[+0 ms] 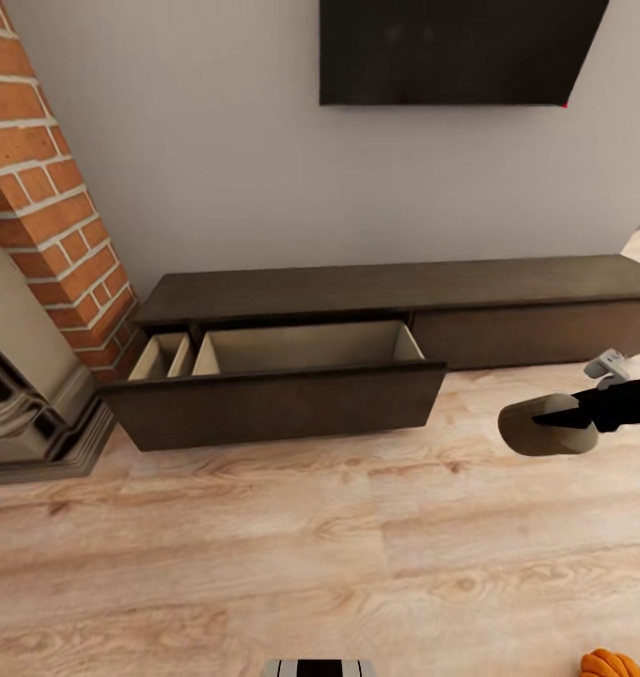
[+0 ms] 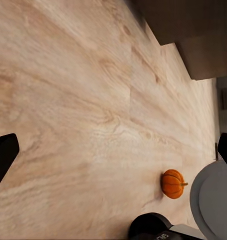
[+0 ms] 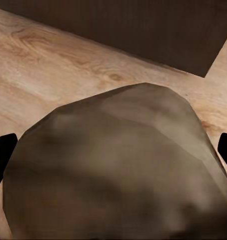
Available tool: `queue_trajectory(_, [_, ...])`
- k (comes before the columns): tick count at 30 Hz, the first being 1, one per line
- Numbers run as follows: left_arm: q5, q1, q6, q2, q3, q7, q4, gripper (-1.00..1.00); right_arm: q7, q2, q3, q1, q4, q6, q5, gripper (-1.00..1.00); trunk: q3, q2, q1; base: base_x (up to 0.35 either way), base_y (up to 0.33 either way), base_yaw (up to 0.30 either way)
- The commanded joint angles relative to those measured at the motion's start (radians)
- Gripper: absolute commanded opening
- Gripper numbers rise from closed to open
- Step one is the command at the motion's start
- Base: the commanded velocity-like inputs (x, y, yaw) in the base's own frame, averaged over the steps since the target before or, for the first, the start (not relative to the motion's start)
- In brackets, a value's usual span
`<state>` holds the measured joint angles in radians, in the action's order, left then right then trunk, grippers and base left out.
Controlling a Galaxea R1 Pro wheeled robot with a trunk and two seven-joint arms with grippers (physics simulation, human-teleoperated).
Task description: Place each of the two pumpkins and all three candles from the living room inside a cabinet in the living room (use any cabinet), then make sure every cabinet is closed, and position the cauldron so it is next to a table in the living room.
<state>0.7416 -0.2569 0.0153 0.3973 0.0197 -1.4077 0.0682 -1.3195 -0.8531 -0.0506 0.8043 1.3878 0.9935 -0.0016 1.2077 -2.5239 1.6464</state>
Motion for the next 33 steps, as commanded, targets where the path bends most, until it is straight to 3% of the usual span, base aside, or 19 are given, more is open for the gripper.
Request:
queue_trajectory(1, [-0.002,-0.001,0.002,0.000,0.002,-0.002,-0.001,1.00,-0.002,-0.001,-0.001,0.001,0.000,0.013,-0.003,-1.00,0.001,0.000,0.000,0.335,-0.002,0.276])
queue_trajectory(6, [-0.002,-0.001,0.002,0.000,0.002,-0.002,-0.001,1.00,-0.003,-0.001,0.000,0.001,0.000,0.013,-0.003,-1.00,0.004,0.000,0.000,0.338,0.006,0.254])
queue_trajectory(18, [-0.002,-0.001,0.000,0.000,0.002,-0.002,-0.001,1.00,-0.001,0.001,0.004,0.001,0.006,0.011,-0.006,-1.00,0.005,0.000,0.000,0.311,0.181,0.018])
queue_trajectory(26, [-0.002,-0.001,0.000,-0.002,0.001,0.002,-0.001,1.00,0.003,-0.007,0.107,0.001,0.104,0.045,-0.019,-1.00,0.005,0.000,0.000,0.295,0.233,0.000])
queue_trajectory(32, [-0.003,-0.001,0.000,-0.004,-0.001,0.004,-0.001,1.00,0.009,0.000,0.109,0.001,0.127,0.047,-0.047,-1.00,0.005,0.000,0.000,0.295,0.232,0.000])
queue_trajectory(33, [-0.004,-0.001,0.000,-0.005,-0.001,0.004,-0.001,1.00,0.028,0.016,0.105,0.001,0.134,0.048,-0.043,-1.00,0.005,0.000,0.000,0.296,0.220,0.000])
